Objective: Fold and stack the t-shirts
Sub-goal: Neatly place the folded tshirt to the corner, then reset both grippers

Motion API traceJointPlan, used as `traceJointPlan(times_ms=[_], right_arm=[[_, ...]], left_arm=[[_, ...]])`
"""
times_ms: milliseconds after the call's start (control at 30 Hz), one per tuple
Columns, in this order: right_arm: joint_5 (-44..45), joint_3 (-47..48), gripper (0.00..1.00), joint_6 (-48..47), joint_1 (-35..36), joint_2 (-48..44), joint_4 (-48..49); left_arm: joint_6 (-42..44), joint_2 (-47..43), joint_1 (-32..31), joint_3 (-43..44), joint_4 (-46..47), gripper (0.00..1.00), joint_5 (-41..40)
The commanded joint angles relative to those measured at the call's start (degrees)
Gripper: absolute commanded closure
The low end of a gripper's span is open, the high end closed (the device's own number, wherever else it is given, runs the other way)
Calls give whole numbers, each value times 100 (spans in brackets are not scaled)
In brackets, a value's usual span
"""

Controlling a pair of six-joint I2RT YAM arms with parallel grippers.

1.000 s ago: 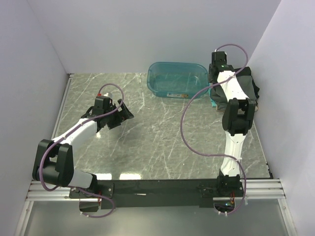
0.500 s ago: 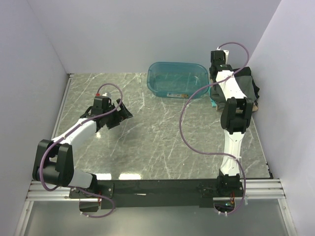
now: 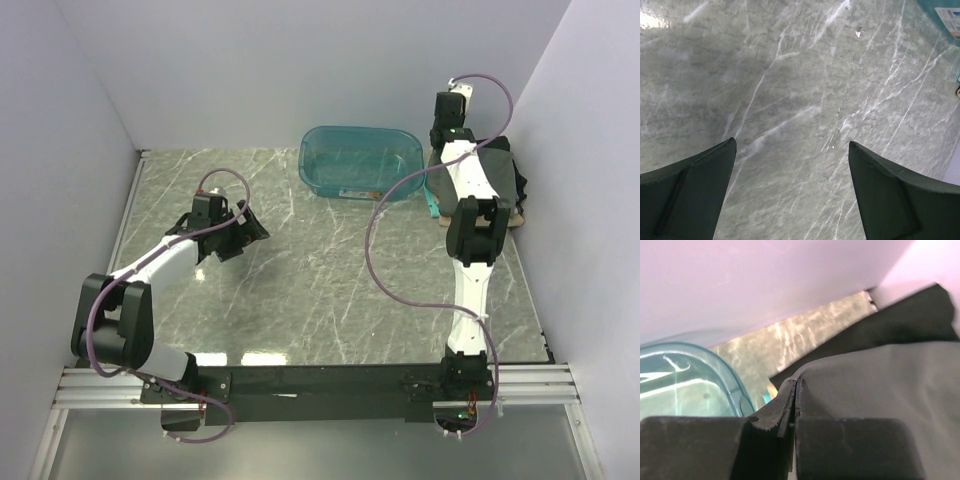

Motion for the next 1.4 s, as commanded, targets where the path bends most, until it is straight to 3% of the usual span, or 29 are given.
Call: traceJointPlan(times_ms=[0, 200, 300, 433, 600, 700, 967, 1200, 1367], right_arm=[[-239, 436, 100, -146, -21, 454, 424], [-608, 340, 91, -49, -21, 719, 389], [-783, 252, 79, -76, -21, 675, 372], [-1153, 330, 61, -181, -21, 596, 179], [-996, 104, 39, 3, -161, 43, 11], [-828, -361, 15, 248, -266, -572, 134], [-1715, -1602, 12, 943, -1047, -1786, 433], [-1497, -2102, 9, 865, -1427, -2023, 371], [-1619, -2867, 9, 873, -1471, -2594, 1021]], left_arm=[[25, 117, 36, 317, 81, 1, -59], [33, 214, 45, 370, 37, 1, -76], [33, 240, 37, 405, 28, 1, -85], [33, 293, 45, 431, 45, 1, 2], [42, 223, 37, 431, 107, 1, 108], [60, 109, 37, 431, 133, 1, 126], [42, -172, 37, 335, 326, 1, 143], [95, -155, 37, 378, 300, 1, 91], [78, -427, 45, 291, 300, 1, 30]])
